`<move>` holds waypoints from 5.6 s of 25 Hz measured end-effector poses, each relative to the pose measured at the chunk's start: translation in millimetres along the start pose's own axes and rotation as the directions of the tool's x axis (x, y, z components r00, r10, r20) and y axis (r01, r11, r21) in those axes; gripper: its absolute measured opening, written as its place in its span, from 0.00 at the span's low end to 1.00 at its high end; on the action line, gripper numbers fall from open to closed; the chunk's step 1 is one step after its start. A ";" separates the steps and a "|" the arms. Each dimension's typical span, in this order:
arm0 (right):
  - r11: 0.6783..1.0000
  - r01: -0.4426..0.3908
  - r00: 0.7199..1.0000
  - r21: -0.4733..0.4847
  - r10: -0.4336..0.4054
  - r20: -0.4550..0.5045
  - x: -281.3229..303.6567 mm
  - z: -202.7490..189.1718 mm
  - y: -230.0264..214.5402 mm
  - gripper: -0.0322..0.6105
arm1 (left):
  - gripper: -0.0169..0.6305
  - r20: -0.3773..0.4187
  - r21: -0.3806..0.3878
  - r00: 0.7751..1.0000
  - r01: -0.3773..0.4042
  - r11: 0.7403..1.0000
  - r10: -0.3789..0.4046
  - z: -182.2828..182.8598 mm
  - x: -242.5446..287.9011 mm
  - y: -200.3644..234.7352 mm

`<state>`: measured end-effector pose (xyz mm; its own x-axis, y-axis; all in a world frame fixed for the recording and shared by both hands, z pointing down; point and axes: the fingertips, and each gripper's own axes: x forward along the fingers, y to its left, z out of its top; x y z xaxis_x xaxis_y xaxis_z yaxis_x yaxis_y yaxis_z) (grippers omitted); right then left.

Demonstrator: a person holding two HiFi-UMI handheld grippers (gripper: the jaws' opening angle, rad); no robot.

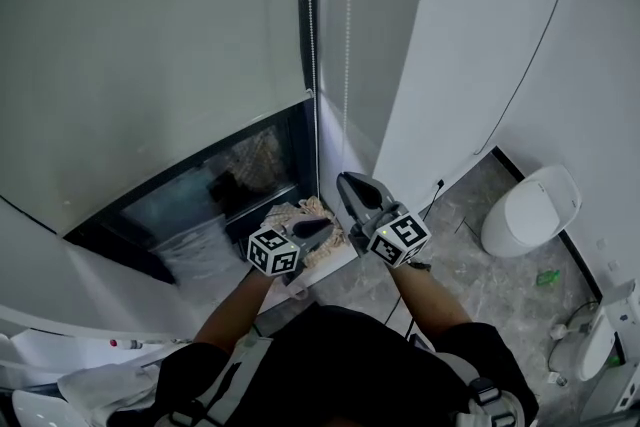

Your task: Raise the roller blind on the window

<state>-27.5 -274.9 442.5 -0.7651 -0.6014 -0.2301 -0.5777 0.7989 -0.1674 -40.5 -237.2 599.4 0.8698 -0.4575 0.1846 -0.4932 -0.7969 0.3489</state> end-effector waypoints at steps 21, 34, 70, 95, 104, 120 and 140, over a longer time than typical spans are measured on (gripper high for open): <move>0.999 -0.011 1.000 0.032 0.011 0.019 -6.3 8.2 14.9 0.07 | 0.21 0.495 0.277 0.842 0.081 0.957 -0.215 321.6 -42.6 -85.0; 1.000 -0.013 1.000 -0.005 0.013 -0.003 -18.8 4.1 13.8 0.07 | 0.04 0.589 0.309 0.773 0.054 0.949 -0.236 350.4 -46.0 -103.2; 0.989 -0.109 0.949 -0.103 0.135 0.286 82.0 217.7 43.0 0.18 | 0.05 0.510 0.217 0.859 -0.079 0.973 -0.044 234.5 -38.1 -49.0; 0.984 -0.038 0.996 -0.175 0.052 0.073 51.5 91.2 11.2 0.07 | 0.05 0.221 0.122 0.972 -0.105 0.987 0.076 96.9 2.9 3.4; 0.992 -0.034 0.995 -0.123 0.022 -0.099 11.1 0.8 4.0 0.06 | 0.06 0.037 0.095 0.995 -0.098 0.991 0.095 10.0 3.4 14.9; 0.992 -0.050 0.993 -0.114 0.037 -0.113 16.2 0.7 4.3 0.06 | 0.22 0.440 0.345 0.892 -0.064 0.936 -0.101 293.0 -49.7 -39.1; 0.991 -0.064 0.992 -0.115 0.050 -0.118 8.3 0.0 5.4 0.06 | 0.05 0.472 0.388 0.830 0.105 0.916 -0.296 347.6 -43.2 -75.0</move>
<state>-37.0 -275.6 439.7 -0.8213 -0.5570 -0.1231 -0.5566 0.8298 -0.0414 -45.5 -294.8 245.9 0.8622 -0.3305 -0.3839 -0.3647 -0.9309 -0.0179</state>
